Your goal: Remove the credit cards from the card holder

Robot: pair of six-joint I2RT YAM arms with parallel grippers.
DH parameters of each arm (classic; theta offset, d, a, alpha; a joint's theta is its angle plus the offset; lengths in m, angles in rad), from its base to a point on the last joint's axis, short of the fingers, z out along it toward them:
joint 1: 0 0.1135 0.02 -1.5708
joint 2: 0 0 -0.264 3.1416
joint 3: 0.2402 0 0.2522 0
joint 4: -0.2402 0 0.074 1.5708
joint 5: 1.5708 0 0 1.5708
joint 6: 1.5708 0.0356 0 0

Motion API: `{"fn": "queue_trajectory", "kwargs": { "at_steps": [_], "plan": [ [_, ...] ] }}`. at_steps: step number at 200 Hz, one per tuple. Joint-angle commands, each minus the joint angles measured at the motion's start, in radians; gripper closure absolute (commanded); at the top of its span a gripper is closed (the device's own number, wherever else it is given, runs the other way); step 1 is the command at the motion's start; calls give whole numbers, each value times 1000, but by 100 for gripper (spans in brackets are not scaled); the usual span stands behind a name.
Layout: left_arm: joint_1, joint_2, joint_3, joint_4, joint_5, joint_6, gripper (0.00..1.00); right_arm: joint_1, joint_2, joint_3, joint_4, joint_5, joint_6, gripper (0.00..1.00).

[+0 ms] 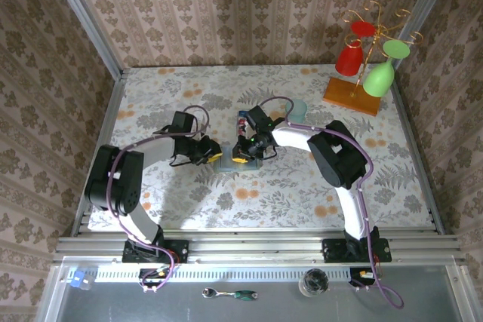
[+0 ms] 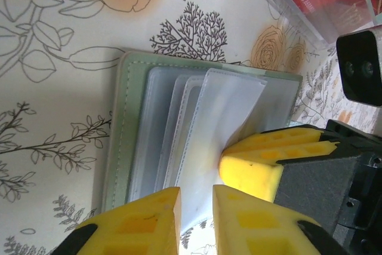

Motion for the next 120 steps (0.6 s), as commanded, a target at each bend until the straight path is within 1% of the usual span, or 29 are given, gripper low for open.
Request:
{"fn": "queue_trajectory", "kwargs": {
  "at_steps": [1,120],
  "plan": [
    [-6,22,7,22,22,-13,77,-10,-23,-28,-12,19,7,87],
    [-12,66,13,45,23,-17,72,-14,-22,-40,-2,9,9,87]
  ]
}}
